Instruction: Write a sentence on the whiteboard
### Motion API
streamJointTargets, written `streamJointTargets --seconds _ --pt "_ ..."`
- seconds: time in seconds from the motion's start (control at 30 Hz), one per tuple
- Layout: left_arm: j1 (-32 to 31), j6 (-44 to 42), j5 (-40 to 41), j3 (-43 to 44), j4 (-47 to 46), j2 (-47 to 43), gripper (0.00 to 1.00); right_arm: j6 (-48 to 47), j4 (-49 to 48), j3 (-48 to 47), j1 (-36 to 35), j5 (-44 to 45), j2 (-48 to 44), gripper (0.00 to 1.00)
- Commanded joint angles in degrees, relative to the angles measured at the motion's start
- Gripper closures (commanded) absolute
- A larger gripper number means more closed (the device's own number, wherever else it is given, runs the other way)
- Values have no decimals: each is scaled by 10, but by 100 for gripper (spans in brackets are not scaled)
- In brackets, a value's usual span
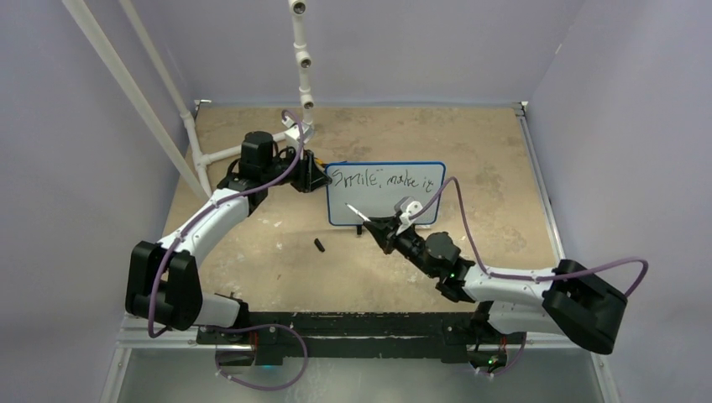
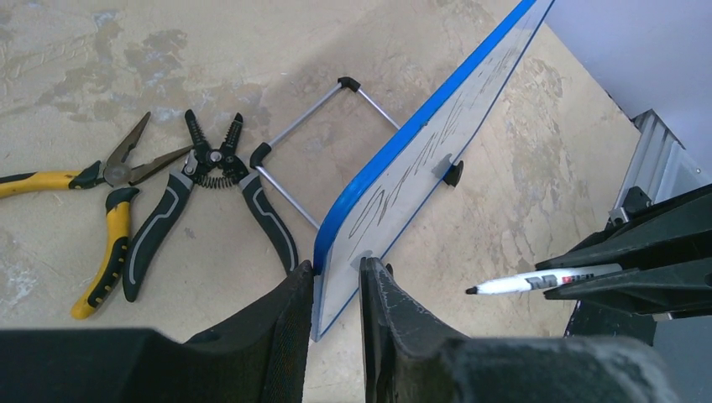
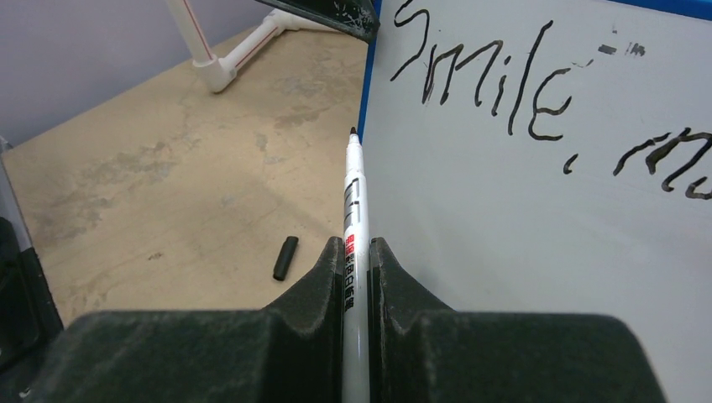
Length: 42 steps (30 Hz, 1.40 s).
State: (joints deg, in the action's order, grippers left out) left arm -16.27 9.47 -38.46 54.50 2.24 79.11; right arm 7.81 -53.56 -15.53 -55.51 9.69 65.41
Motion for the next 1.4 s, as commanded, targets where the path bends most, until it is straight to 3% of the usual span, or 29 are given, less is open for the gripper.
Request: streamJointTargets --seconds 0.0,0.3,1.37 --pt "-8 8 -18 -2 -37 6 75 -20 -51 -46 -7 35 46 100" --pt "-19 6 -14 -3 -37 11 80 -21 -41 -102 -11 65 128 100" --pt "-20 9 7 3 -28 24 84 -8 10 -146 -11 109 190 100"
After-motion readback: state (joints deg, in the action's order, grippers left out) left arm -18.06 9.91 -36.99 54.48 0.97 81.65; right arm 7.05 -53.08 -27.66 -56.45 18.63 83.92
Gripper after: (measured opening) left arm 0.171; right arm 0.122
